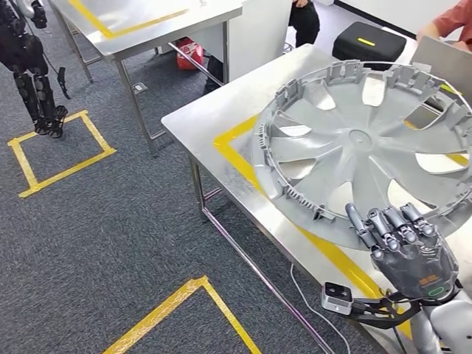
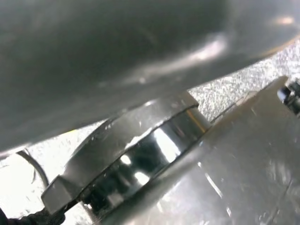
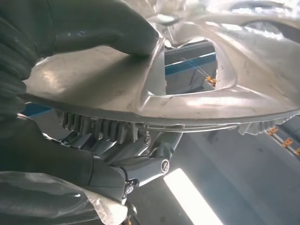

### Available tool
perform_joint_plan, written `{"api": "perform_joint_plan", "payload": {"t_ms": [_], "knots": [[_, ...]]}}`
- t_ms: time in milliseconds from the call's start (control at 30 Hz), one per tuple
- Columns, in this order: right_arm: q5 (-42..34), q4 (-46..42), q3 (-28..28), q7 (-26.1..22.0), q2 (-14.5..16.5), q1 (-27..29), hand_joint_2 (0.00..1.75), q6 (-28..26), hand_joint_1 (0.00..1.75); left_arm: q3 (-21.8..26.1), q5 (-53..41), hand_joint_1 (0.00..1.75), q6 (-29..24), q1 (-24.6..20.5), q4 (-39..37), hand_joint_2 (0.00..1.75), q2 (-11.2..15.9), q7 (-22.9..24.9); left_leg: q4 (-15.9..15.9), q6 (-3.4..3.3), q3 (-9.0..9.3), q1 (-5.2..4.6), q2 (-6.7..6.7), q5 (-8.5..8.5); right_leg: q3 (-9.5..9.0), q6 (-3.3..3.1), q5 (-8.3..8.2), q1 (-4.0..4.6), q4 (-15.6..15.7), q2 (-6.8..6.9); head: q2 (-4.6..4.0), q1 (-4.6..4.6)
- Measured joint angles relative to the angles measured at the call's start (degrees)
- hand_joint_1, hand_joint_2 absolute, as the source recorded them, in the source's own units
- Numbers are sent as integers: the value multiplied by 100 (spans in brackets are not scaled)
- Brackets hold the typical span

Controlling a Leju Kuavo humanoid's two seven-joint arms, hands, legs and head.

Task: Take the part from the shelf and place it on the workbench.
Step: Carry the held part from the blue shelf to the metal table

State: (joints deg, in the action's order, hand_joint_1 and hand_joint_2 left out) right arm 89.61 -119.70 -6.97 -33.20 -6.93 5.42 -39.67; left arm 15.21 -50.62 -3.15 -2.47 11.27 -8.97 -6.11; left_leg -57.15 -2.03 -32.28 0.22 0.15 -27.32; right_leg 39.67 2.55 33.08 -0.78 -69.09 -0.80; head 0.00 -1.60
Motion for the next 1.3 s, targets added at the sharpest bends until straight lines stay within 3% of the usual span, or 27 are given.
{"api": "perform_joint_plan", "payload": {"t_ms": [33, 67, 100, 167, 233, 267, 333, 367, 433, 500, 533, 567, 600, 667, 733, 800, 867, 933, 1000, 1067, 1100, 1133, 1233, 1300], "knots": [[0, 7, 1, -1, 1, 2, 175, 0, 175, 0, 0, 0, 1, 9, -1, 0, 1, 1, -1, -4, 0, -3, 67, -5, 167, 19, 121, -3, -352, 31, 0, -2], [0, 14, 1, 0, 1, 6, 175, 0, 175, 0, 0, 0, 2, 15, 0, 0, 1, 1, -1, -5, 1, -5, 132, -11, 252, 34, 142, -7, -532, 44, 0, -2], [0, 20, 1, 0, 1, 9, 175, 0, 175, 0, 0, 0, 3, 17, 0, 0, 1, 1, -2, -1, 4, -5, 192, -17, 220, 44, 52, -10, -476, 61, 0, -4], [0, 27, -1, 3, 1, 12, 175, 0, 175, 0, 2, 0, 3, 11, 0, 0, -2, 1, -5, 23, 22, -6, 293, -35, -176, 47, -323, -14, 271, 195, 0, -8], [0, 29, 0, 11, 2, 2, 175, 0, 175, 0, 5, 0, 3, 7, -1, 0, -4, 1, -20, 71, 38, -38, 376, -61, -578, 2, -529, 19, 984, 382, 1, -12], [0, 30, -1, 15, 2, -1, 175, 0, 175, 0, 6, 0, 3, 7, -1, 0, -3, 1, -26, 97, 45, -54, 418, -69, -664, -33, -541, 36, 1134, 427, 1, -8], [0, 30, -3, 23, 3, 5, 175, -1, 175, 0, 8, 0, 1, 4, 0, 0, -3, 1, -30, 147, 62, -65, 510, -82, -663, -121, -533, 54, 1152, 335, 1, 5], [0, 29, -5, 26, 3, 11, 175, -1, 175, 0, 9, 0, 0, -1, 1, 0, -3, 0, -51, 179, 67, -54, 496, -113, -662, -160, -541, 48, 1158, 284, 1, 11], [0, 29, -8, 32, 3, 10, 175, -1, 175, 0, 12, 0, -2, -10, 1, 0, -4, -1, -365, 237, -46, -29, 301, -340, -672, -243, -565, 26, 1178, 185, 0, 29], [1, 30, -9, 32, 6, 5, 175, 0, 175, 1, 14, 0, -2, -5, 1, 0, -4, -1, -1119, 262, -379, -14, 80, -726, -675, -296, -572, 20, 1180, 82, 0, 53], [2, 31, -9, 32, 9, 4, 175, 0, 175, 1, 15, 0, -2, 2, 1, 0, -2, -1, -1496, 265, -559, -13, 46, -864, -675, -305, -572, 24, 1178, 20, 0, 58], [3, 32, -9, 32, 11, 5, 175, 0, 175, 2, 15, 0, -2, 9, 1, 0, 0, -1, -1720, 262, -674, -14, 35, -897, -678, -310, -571, 27, 1174, -46, 0, 61], [4, 34, -9, 32, 14, 5, 175, 0, 175, 2, 15, 0, -2, 13, 1, 0, 2, -1, -1743, 253, -702, -14, 30, -823, -680, -311, -570, 30, 1169, -115, 0, 62], [4, 36, -9, 32, 15, 5, 175, 0, 175, 1, 15, 0, -2, 8, 1, 0, 4, -1, -1154, 211, -468, -13, -33, -402, -687, -306, -567, 30, 1154, -255, 0, 64], [4, 36, -9, 33, 17, 1, 175, 0, 175, 1, 15, 0, -3, 1, 0, 0, 8, -1, -410, 159, -156, 2, -267, -90, -668, -280, -562, 28, 1131, -380, 0, 62], [4, 36, -10, 34, 18, -4, 175, 0, 175, 2, 15, 0, -4, -2, 0, 0, 11, -1, -128, 136, -42, 1, -412, -52, -619, -216, -575, 7, 1119, -483, 1, 62], [3, 37, -18, 35, 18, 4, 175, 0, 175, 1, 15, 0, -4, -7, 1, 0, 8, -1, -73, 104, -28, -3, -322, -35, -572, -135, -591, -25, 1127, -570, 1, 67], [-1, 37, -33, 35, 18, 13, 175, 0, 175, 0, 16, 0, -6, -15, 1, 0, -3, -3, -5, 42, -8, 16, -202, 0, -464, -76, -478, -17, 979, -405, 1, 46], [-2, 40, -40, 35, 19, 6, 175, 0, 175, 0, 16, 0, -8, -16, 1, 0, -14, -6, 25, 7, 0, 18, -80, 13, -181, -36, -162, -1, 404, -97, 0, 1], [-1, 51, -40, 34, 20, 2, 175, 0, 175, 0, 16, 0, -7, 1, 1, 0, -15, -7, 23, 0, -1, 13, 57, 5, 151, 2, 103, -10, -300, 26, 0, -25], [0, 56, -41, 34, 20, 7, 175, 0, 175, 0, 17, 0, -4, 7, 1, 0, -14, -6, 22, 3, 1, 13, 124, -1, 210, 18, 96, -18, -429, 47, 0, -27], [0, 61, -43, 34, 20, 11, 175, 0, 175, 0, 17, 0, -2, 10, 1, 0, -14, -5, 21, 10, 5, 15, 187, -8, 153, 29, -16, -27, -322, 70, 0, -30], [0, 66, -43, 34, 20, 11, 175, 0, 175, 0, 16, 0, 4, 1, 1, 0, -19, -5, 12, 69, 37, 0, 333, -43, -464, 19, -479, -25, 825, 309, 0, -34], [0, 72, -44, 34, 20, 6, 175, 0, 175, 0, 16, 0, 5, -2, 1, 0, -19, -5, 2, 126, 55, -28, 413, -59, -666, -44, -528, 9, 1180, 389, 1, -26]]}}
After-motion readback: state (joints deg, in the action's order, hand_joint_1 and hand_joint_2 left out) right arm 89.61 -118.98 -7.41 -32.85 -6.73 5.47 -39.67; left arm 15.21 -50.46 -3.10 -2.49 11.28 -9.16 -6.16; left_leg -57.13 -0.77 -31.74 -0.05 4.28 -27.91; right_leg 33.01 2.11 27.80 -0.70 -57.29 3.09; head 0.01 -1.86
